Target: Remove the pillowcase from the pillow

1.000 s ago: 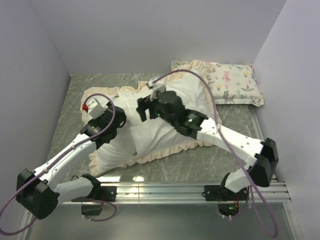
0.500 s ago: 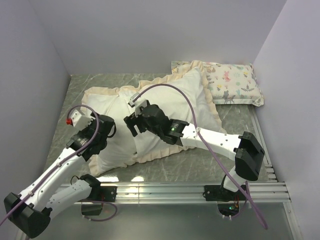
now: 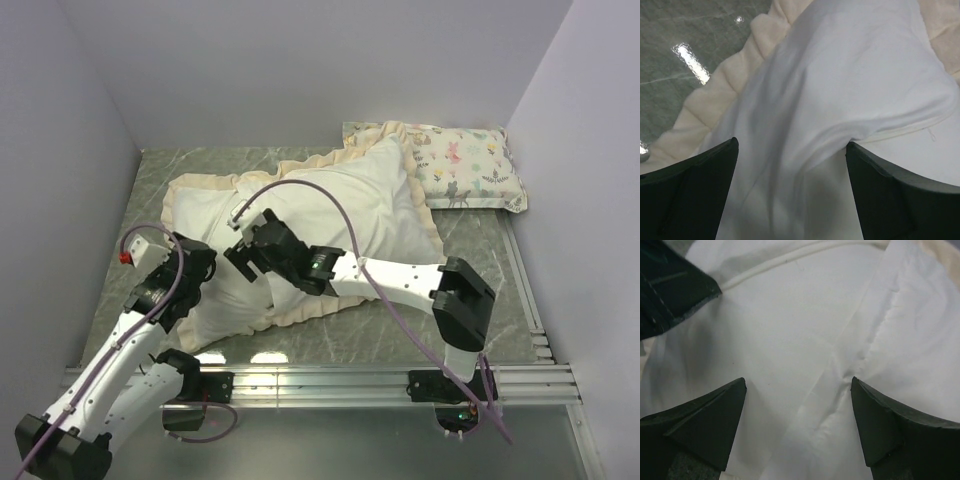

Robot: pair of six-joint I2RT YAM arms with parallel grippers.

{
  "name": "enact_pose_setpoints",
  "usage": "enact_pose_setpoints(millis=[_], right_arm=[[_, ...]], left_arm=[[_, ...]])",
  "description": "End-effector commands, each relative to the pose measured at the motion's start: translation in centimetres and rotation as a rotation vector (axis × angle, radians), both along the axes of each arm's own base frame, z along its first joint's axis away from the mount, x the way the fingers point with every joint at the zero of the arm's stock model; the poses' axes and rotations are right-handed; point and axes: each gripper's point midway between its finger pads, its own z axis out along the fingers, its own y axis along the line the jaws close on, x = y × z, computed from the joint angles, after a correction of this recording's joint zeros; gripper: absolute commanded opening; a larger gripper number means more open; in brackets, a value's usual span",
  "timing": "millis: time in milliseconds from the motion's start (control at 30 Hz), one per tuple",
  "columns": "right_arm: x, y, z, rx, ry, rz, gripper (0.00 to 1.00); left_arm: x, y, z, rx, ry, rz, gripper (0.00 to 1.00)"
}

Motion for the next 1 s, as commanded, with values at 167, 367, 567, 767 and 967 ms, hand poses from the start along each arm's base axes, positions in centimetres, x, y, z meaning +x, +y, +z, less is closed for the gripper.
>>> enact_pose_setpoints(millis=[167,367,567,767,967], right_arm=[[1.9,0.2,-6.9,-0.201,-0.025,-0.113,0.95],[3.9,-1.6,-8.2,-0.302,0.010,-0.254,0.17],[5.3,-3.5,-2.9,-0.137,0.157,-0.334,0.00],[9.3,-5.6,3.3,0.051,0.227,-0.413,0.00],[11.7,-4.1,6.1,0.134,0.269,-0.388,0.00]], left_arm=[[3.0,-1.8,-2.0,-0.107,-0.017,-0.167,0.86],[4.5,-3.4,-1.2,-0.110,-0.036,-0.277,0.69],[5.2,-6.8,2.4,-0.132,-0.088,-0.496,0.82],[3.6,-8.8,3.6,-0.145,-0.086,-0.572,0.83],[2.2,-10.0,1.5,-0.119,0.018,-0.592,0.76]])
